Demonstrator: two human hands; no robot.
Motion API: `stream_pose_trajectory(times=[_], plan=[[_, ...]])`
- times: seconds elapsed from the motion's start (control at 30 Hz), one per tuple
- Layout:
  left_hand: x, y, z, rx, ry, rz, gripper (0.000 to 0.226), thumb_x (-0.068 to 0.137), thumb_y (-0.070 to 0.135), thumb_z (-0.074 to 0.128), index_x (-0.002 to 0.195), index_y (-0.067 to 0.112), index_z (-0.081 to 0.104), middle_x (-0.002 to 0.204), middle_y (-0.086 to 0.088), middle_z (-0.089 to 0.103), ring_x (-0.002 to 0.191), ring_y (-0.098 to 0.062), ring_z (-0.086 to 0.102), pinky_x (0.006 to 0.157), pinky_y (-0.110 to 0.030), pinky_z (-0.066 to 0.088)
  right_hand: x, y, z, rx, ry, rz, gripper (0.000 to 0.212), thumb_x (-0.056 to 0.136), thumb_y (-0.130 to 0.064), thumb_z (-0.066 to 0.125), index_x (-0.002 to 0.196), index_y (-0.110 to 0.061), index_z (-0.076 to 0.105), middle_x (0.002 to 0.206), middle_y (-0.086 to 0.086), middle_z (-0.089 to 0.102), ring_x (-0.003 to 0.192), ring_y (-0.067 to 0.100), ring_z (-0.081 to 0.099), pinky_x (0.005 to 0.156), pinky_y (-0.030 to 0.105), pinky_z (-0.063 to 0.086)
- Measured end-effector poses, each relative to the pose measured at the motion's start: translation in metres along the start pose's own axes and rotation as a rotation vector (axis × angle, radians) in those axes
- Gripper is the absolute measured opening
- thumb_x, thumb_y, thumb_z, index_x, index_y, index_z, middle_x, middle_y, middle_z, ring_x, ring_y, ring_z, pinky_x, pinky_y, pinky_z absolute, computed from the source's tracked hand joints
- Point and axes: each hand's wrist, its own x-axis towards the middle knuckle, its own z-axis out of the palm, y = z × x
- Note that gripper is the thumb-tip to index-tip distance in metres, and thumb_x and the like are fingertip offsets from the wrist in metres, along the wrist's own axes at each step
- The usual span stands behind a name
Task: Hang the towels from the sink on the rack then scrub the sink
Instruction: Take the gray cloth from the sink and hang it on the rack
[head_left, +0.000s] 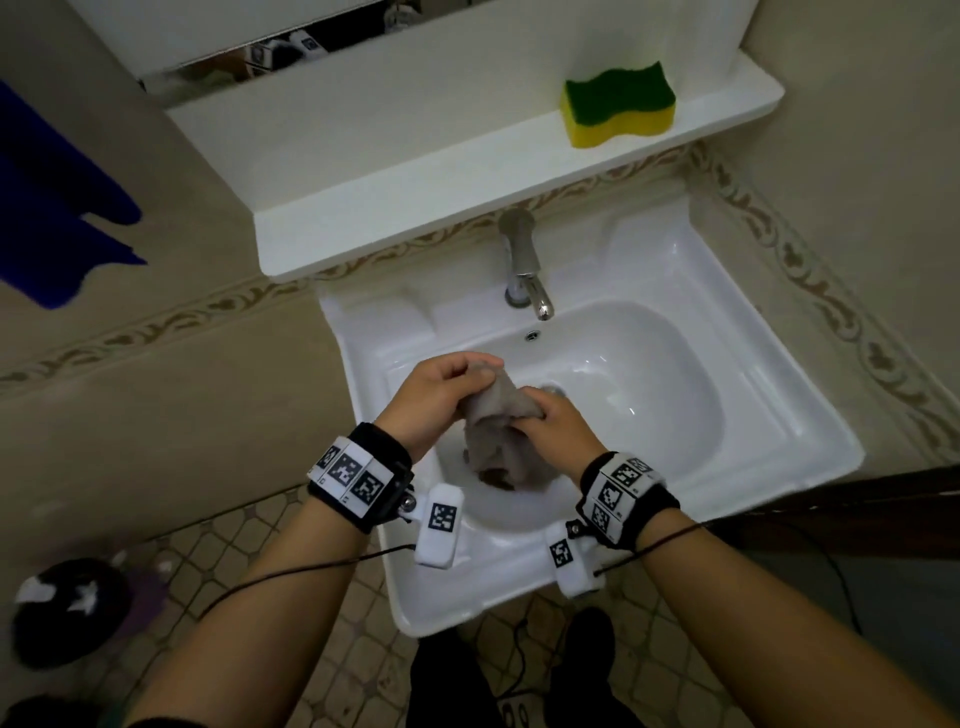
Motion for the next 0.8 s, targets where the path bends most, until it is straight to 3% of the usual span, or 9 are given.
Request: stream_pose_trajectory(times=[0.13,0.2,0.27,0.33,0.4,0.5,0.6,0.67,0.8], plan=[[-0.014,0.018,-0.013,0.043,0.046,0.067,0.023,0.081,0.029,0.068,0.102,0.029,0.076,0.099,0.004,0.071,0.087,-0.011,0.061,0.064,-0.022,0.045,-0.004,-0.03,-0.002,0.163,0.01,0.016,0.016,0.09,-0.014,0.056,0.088,-0.021,0.07,0.091,0.005,0.072,0.094,0.022,0.065,0.087,0.039,0.05],[-0.023,0.026,-0.02,0.084,0.049,0.126,0.036,0.068,0.035,0.076,0.104,0.038,0.074,0.105,0.011,0.072,0.091,-0.008,0.063,0.067,-0.023,0.046,-0.005,-0.047,-0.004,0.257,0.01,0.008,0.02,0.093,-0.01,0.053,0.094,-0.017,0.072,0.093,0.006,0.074,0.094,0.02,0.068,0.084,0.034,0.054],[-0.031,0.032,-0.024,0.068,0.035,0.171,0.048,0.061,0.032,0.083,0.107,0.04,0.072,0.113,0.01,0.072,0.103,-0.012,0.065,0.082,-0.029,0.052,-0.008,-0.063,-0.006,0.356,0.006,-0.013,0.022,0.094,-0.007,0.052,0.095,-0.015,0.072,0.086,0.001,0.075,0.085,0.014,0.069,0.074,0.025,0.054],[-0.043,0.041,-0.028,0.063,0.028,0.188,0.057,0.059,0.025,0.087,0.113,0.035,0.07,0.122,0.004,0.07,0.117,-0.02,0.063,0.095,-0.036,0.052,-0.014,-0.085,-0.006,0.415,0.007,-0.038,0.022,0.094,-0.004,0.051,0.097,-0.011,0.072,0.087,0.003,0.075,0.084,0.014,0.068,0.075,0.025,0.054],[-0.052,0.049,-0.028,0.082,0.011,0.18,0.061,0.064,0.015,0.086,0.121,0.025,0.067,0.124,-0.004,0.07,0.116,-0.022,0.064,0.094,-0.035,0.053,-0.019,-0.104,-0.005,0.427,-0.002,-0.081,0.024,0.095,-0.002,0.049,0.099,-0.009,0.072,0.09,0.007,0.074,0.086,0.017,0.069,0.079,0.028,0.054],[-0.07,0.064,-0.028,0.143,0.042,0.233,0.038,0.079,0.012,0.079,0.114,0.024,0.07,0.11,-0.001,0.074,0.095,-0.013,0.07,0.075,-0.021,0.053,-0.03,-0.134,-0.002,0.403,-0.04,-0.14,0.023,0.096,-0.003,0.049,0.096,-0.009,0.071,0.086,0.005,0.074,0.08,0.013,0.07,0.073,0.023,0.056],[-0.085,0.08,-0.029,0.188,0.153,0.294,0.014,0.086,0.013,0.074,0.087,0.026,0.069,0.084,0.004,0.067,0.08,-0.015,0.062,0.074,-0.027,0.05,-0.039,-0.158,-0.001,0.319,-0.077,-0.184,0.021,0.096,-0.006,0.051,0.082,-0.01,0.068,0.059,-0.007,0.067,0.054,0.003,0.062,0.053,0.019,0.047],[-0.096,0.093,-0.032,0.181,0.177,0.345,0.02,0.089,0.009,0.07,0.077,0.024,0.064,0.077,0.003,0.062,0.079,-0.017,0.059,0.078,-0.034,0.051,-0.044,-0.176,-0.002,0.266,-0.089,-0.217,0.024,0.095,-0.008,0.054,0.072,-0.01,0.063,0.047,-0.01,0.057,0.043,0.002,0.052,0.048,0.02,0.04],[-0.116,0.123,-0.042,0.102,0.138,0.433,0.007,0.095,0.005,0.059,0.089,0.006,0.055,0.087,-0.014,0.06,0.083,-0.022,0.062,0.079,-0.033,0.057,-0.05,-0.208,-0.002,0.224,-0.109,-0.267,0.021,0.095,-0.014,0.057,0.097,0.003,0.071,0.084,0.01,0.073,0.075,0.018,0.069,0.064,0.025,0.052]])
